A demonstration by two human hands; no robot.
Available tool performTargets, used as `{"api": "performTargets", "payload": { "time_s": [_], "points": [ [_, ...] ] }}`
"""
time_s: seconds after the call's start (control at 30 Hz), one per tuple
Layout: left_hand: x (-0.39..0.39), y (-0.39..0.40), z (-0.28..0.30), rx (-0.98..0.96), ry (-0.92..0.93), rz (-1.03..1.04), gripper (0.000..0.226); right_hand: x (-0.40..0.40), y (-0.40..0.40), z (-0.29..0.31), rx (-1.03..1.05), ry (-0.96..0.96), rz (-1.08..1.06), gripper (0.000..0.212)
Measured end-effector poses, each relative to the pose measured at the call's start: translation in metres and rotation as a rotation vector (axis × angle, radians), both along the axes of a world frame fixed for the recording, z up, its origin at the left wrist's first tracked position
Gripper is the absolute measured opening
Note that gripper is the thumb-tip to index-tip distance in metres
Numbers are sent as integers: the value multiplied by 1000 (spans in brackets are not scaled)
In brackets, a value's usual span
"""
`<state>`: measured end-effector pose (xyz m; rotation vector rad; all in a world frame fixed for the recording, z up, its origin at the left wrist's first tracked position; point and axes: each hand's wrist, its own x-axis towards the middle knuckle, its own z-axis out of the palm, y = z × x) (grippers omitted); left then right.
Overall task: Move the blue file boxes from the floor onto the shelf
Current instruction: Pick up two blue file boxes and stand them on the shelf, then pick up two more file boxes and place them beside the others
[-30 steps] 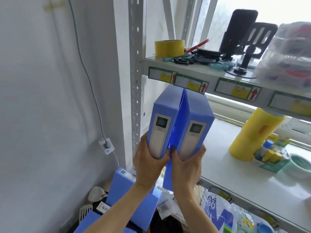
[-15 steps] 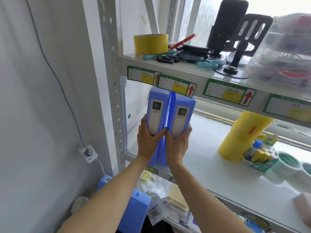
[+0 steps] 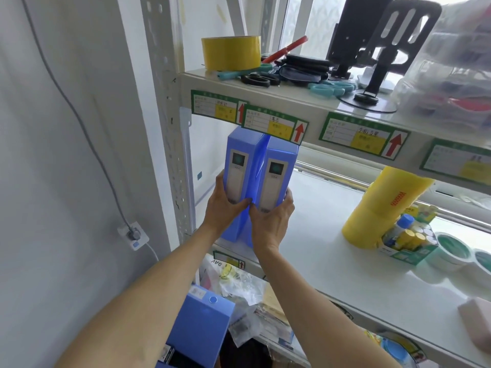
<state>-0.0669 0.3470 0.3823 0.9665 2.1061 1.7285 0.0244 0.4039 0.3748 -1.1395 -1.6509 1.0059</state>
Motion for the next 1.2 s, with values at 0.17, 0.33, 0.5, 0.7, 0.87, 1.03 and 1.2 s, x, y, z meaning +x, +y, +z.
{"api": "performTargets", "payload": {
  "time_s": [0.17, 0.33, 0.5, 0.7, 0.87, 1.03, 1.2],
  "points": [
    [-6, -23, -21, -28, -41, 17, 112, 10, -22, -13, -82, -66, 28, 99],
    [9, -28, -10, -65, 40, 28, 110, 28, -33, -12, -11, -7, -47, 89],
    [21, -64, -26, -47, 18, 83, 95, 35, -81, -36, 85, 50, -45, 60],
    [36, -119, -72, 41, -68, 444, 33, 22, -131, -83, 179, -36, 186, 29],
    [46, -178, -143, -122, -352, 787, 16, 4, -157, -147, 76, -462, 545, 21],
    [48, -239, -233, -396, -692, 891, 6, -21, -154, -206, 38, -1084, 864, 41],
    [54, -287, -310, -610, -1061, 994, 66, -49, -129, -255, 166, -1297, 915, 45]
  ]
}}
